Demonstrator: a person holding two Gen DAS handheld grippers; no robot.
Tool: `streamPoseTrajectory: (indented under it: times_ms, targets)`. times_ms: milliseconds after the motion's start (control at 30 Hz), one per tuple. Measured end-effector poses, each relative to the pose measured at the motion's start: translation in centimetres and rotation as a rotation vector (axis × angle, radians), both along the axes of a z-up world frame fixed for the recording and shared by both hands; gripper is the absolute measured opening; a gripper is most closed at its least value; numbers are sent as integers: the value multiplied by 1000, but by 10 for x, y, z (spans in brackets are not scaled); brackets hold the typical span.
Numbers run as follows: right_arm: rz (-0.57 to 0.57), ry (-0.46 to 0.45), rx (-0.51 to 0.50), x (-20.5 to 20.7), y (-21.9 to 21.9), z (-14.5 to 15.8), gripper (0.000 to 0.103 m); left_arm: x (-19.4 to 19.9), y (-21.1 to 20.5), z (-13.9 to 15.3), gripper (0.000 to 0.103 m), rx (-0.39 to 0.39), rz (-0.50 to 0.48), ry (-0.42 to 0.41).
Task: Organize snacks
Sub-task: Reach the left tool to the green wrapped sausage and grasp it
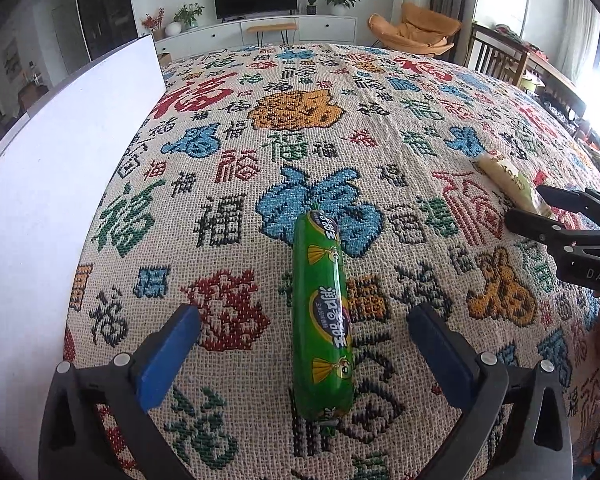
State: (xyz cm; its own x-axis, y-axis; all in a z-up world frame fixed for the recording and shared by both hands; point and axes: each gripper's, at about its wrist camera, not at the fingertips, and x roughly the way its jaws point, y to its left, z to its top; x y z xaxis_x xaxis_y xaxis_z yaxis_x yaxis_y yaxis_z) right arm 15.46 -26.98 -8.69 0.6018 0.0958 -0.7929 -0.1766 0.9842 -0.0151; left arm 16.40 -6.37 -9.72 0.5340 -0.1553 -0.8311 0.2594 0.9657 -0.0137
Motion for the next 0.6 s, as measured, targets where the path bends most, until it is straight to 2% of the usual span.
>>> streamPoseTrajectory:
  times_ms: [500, 600]
  targets:
    - [0, 0, 1, 0, 0, 0, 80, -1, -1, 0, 103, -4, -5, 2]
    - [-3, 3, 11, 0, -1, 0, 80, 2, -1, 1, 103, 1, -24, 32]
